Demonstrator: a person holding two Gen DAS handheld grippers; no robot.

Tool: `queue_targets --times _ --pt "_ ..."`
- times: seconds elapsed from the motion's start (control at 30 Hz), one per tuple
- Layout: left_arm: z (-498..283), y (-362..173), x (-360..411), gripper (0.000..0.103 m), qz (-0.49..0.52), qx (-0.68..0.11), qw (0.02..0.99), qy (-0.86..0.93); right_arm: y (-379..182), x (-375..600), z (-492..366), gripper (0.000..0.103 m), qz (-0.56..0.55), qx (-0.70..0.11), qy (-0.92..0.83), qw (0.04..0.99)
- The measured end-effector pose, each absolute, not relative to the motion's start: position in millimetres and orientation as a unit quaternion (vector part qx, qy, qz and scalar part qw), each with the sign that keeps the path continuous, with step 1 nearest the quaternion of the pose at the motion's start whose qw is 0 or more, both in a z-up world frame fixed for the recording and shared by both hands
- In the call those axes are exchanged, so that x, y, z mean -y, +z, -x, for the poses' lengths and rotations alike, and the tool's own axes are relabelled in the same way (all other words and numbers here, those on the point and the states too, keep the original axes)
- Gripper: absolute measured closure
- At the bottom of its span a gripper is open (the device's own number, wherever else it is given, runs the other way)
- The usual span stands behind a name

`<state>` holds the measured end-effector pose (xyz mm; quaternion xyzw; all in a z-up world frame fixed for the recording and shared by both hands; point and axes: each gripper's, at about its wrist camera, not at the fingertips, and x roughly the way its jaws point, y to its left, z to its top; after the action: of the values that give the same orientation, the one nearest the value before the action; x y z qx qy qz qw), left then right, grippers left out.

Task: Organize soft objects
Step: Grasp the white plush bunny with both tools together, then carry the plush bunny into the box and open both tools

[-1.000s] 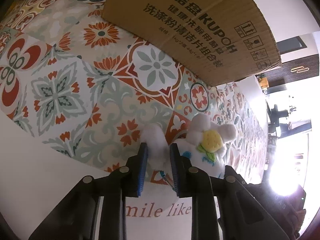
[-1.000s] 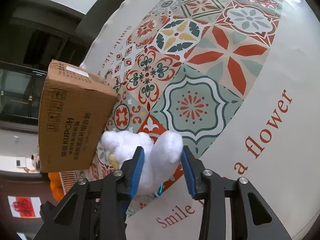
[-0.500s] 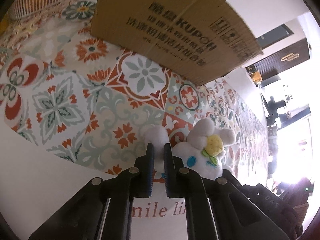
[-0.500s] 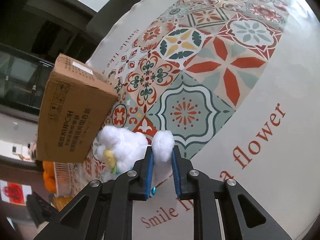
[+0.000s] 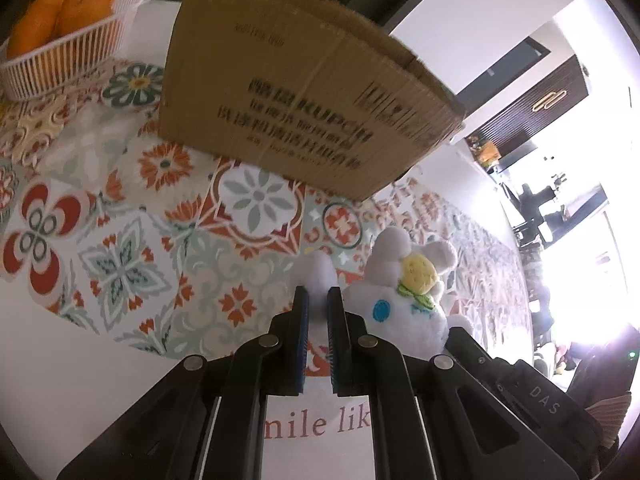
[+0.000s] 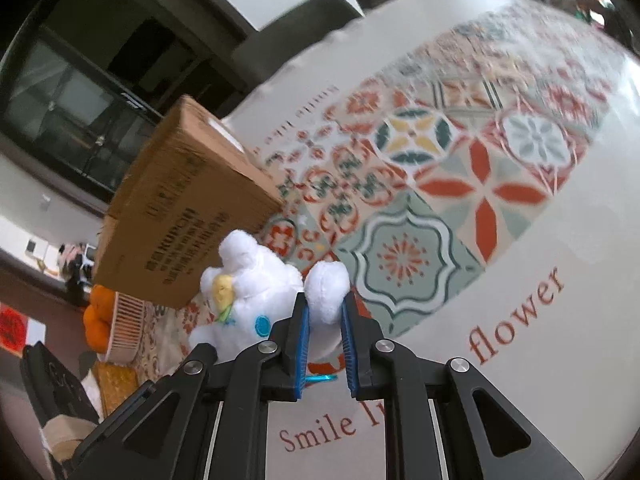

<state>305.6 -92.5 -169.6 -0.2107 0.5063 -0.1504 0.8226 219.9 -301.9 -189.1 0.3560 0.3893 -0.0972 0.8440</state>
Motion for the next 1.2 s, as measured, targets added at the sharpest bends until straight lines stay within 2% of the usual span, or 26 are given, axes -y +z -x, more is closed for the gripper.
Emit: queue_targets --times 0.53,1.2 --pt "-307 -95 73 0.093 0.191 -0.417 0.873 -0.166 -131 283 -229 0.086 -0.313 -0.334 -0.046 0.888" --pt "-326 -33 51 0.093 0.172 -0.333 0.912 -0.166 -63 256 -256 0.086 -0.270 -0.266 0.013 0.925"
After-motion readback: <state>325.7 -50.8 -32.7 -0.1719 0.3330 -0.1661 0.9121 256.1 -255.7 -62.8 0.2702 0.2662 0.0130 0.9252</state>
